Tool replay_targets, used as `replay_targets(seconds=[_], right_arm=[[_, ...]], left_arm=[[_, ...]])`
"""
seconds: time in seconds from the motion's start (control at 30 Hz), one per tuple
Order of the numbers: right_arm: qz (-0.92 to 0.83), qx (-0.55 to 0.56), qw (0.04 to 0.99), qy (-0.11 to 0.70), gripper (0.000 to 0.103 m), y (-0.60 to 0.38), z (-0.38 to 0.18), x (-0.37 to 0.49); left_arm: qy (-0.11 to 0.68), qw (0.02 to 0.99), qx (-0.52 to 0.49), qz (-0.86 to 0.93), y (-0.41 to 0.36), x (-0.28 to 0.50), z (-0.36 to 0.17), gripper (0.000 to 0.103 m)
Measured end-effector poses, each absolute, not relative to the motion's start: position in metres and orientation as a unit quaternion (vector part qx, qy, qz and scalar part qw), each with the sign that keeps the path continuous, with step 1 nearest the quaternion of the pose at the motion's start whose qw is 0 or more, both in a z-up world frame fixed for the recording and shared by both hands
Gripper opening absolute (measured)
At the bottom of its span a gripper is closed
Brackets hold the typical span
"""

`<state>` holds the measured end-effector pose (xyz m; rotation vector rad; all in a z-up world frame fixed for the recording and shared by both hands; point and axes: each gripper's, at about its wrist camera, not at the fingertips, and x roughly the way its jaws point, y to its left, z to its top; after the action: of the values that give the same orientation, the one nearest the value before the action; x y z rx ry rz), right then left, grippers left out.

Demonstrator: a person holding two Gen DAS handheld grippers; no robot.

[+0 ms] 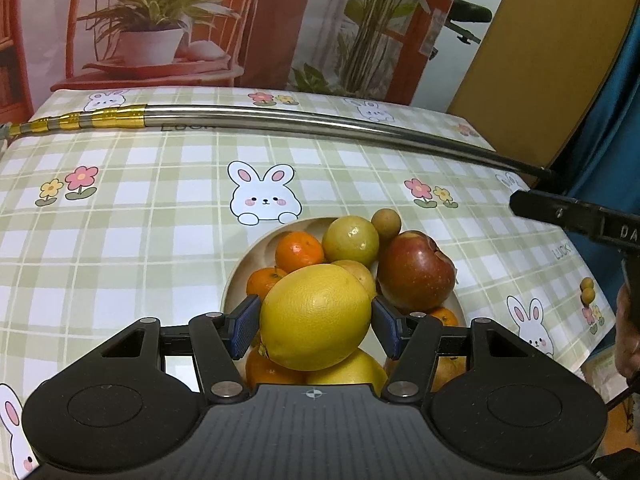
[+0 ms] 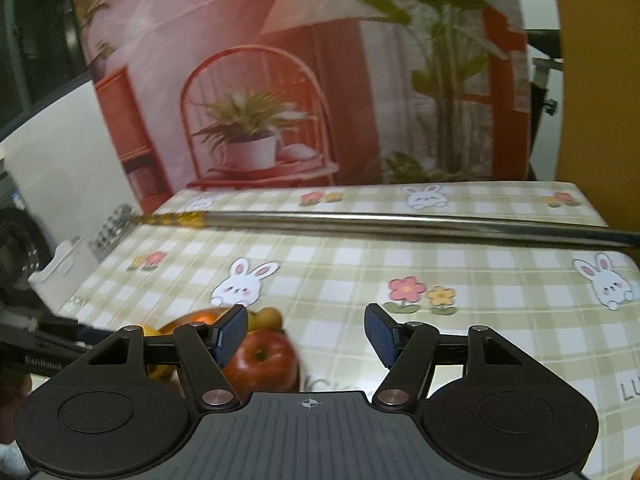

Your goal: Organize fruits

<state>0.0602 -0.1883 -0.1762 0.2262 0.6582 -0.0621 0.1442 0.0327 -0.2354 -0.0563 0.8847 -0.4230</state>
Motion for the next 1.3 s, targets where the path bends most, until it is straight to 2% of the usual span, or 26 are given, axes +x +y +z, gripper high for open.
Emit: replay_targets(seconds=[0.47,0.6,0.77,0.87,0.93,1.13,1.3], right_arm=[[-0.046,0.126,0.941,0.31,0.061,-0.199,-0.173,0.054],[-0.046,0.124,0.942,0.309,0.062,-0.198,-0.172,0.053],[-0.048,0.126,0.942,0.306,0.063,-0.199,-0.169,0.051],[-0.05,0.127,0.943,0.305,0.066,-0.199,-0.167,0.05],[-0.052,0.125,0.944,0.301,0.068,-0.198,-0.163,0.049],[-0.057,0.12,0.95,0.282,0.084,-0.198,-0.146,0.042],[-0.059,0.111,0.957,0.26,0.103,-0.195,-0.123,0.03]], left_arm=[[0.426,0.881,-0.02,-0.203,0.026,0.144,-0.236,0.062],[0.427,0.881,-0.03,-0.202,0.028,0.143,-0.235,0.066],[0.417,0.884,-0.035,-0.207,0.026,0.139,-0.228,0.076],[0.404,0.89,-0.035,-0.207,0.026,0.134,-0.218,0.086],[0.391,0.897,-0.035,-0.203,0.027,0.13,-0.209,0.091],[0.349,0.918,-0.019,-0.186,0.027,0.117,-0.176,0.098],[0.298,0.936,-0.016,-0.188,0.027,0.098,-0.138,0.103]])
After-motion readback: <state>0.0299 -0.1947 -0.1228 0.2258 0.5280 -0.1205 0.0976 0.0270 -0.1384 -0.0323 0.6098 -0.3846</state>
